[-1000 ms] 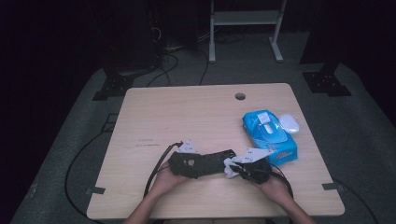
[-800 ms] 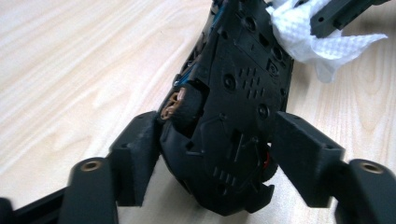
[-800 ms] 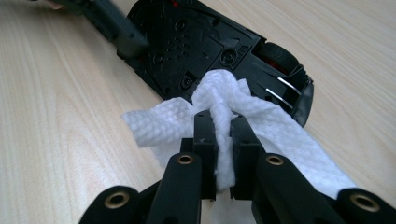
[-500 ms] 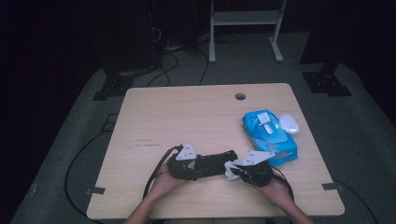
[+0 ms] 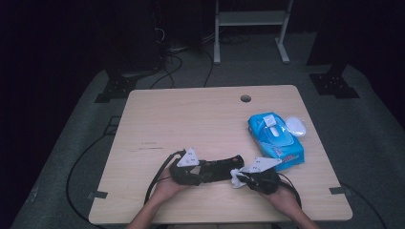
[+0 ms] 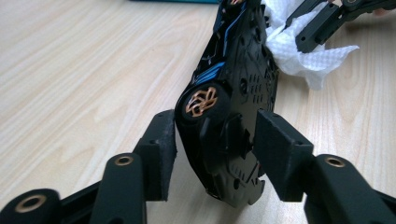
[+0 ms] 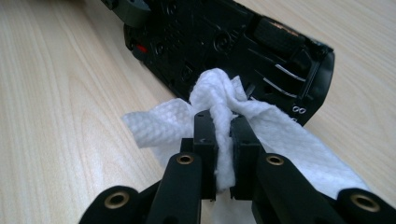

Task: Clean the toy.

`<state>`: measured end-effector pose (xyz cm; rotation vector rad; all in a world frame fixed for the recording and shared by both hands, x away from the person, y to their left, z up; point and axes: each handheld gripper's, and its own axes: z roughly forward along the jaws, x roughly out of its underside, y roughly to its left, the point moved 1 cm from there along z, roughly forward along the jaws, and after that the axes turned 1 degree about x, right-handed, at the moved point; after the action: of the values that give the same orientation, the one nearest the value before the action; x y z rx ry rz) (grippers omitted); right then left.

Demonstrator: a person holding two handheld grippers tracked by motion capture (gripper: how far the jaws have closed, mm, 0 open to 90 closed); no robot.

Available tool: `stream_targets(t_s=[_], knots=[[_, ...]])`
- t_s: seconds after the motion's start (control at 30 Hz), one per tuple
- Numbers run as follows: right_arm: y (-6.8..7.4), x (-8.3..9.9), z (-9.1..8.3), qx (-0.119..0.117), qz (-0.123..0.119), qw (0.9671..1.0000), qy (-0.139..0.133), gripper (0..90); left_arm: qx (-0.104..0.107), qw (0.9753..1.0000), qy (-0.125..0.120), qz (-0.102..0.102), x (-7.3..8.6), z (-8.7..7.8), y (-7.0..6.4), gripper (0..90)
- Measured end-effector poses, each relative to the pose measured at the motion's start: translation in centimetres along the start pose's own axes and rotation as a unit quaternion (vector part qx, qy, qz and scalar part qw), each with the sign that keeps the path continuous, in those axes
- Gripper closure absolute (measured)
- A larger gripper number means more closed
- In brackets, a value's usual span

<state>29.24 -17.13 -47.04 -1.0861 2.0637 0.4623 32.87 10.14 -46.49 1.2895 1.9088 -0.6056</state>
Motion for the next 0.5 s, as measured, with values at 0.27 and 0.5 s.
stream_targets(t_s=[0.27,0.5], knots=[[-0.1,0.4,0.3,0.009,0.001,0.9998,0.016,82.8,0.012,0.9999,0.009,0.001,-0.1,0.7,-0.2,47.7],[-0.2,-0.1,-0.5,-0.004,0.014,0.9999,-0.007,82.7,0.015,0.9998,0.004,0.014,-0.2,1.0,-0.5,63.5]])
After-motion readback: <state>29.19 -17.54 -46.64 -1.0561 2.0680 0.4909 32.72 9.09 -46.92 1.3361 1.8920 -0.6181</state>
